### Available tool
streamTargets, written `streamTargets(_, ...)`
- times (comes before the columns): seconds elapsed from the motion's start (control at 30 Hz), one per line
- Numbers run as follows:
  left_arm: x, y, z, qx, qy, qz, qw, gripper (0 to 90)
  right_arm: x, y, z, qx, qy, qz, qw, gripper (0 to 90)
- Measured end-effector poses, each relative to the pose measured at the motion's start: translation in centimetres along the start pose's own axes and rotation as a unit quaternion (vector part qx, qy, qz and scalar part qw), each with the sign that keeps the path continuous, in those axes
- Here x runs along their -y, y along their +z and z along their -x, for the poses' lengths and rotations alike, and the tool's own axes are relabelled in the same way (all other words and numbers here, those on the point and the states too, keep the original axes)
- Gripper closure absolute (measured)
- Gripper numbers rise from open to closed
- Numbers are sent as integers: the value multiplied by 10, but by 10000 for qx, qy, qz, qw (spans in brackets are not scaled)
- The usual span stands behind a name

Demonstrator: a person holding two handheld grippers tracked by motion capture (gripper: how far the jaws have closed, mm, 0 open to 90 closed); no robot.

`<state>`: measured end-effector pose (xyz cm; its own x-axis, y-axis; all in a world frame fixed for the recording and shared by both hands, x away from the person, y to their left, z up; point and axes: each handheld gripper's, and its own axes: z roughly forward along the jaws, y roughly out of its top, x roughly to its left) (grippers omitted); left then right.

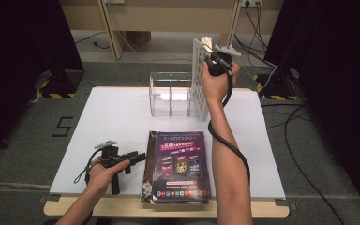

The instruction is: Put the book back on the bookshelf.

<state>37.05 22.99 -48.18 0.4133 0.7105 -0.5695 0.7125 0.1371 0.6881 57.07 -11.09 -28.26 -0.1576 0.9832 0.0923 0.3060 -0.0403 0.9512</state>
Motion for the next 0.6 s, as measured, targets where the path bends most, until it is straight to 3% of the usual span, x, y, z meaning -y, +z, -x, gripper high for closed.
streamTargets(0.33, 1, 1, -1, -4, -29, -5, 10000, 454, 2, 6, 0, 34, 28, 3, 10000, 744)
streamTargets(0.6, 1, 0, -1, -11, -14, -8, 10000, 455, 15, 10, -2, 104, 8, -8, 9999, 743)
